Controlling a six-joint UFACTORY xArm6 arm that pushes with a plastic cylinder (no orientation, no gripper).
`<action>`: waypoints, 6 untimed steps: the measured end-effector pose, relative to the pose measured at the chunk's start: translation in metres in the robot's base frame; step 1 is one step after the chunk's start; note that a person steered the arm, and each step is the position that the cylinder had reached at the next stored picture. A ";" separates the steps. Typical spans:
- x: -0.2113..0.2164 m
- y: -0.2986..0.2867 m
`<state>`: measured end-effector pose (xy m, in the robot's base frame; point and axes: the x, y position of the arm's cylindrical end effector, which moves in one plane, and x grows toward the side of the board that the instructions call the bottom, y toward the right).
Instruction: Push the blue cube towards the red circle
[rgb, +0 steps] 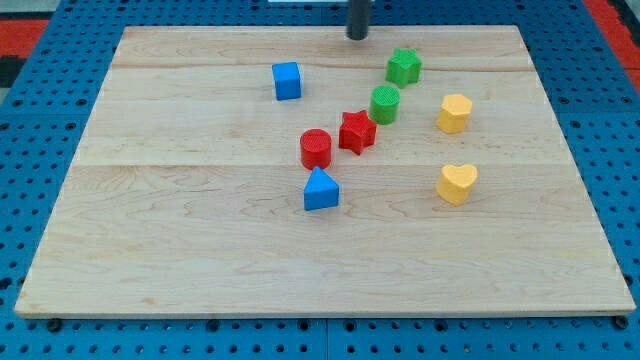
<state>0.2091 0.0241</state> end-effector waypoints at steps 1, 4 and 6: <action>0.031 -0.019; 0.096 -0.078; 0.113 -0.109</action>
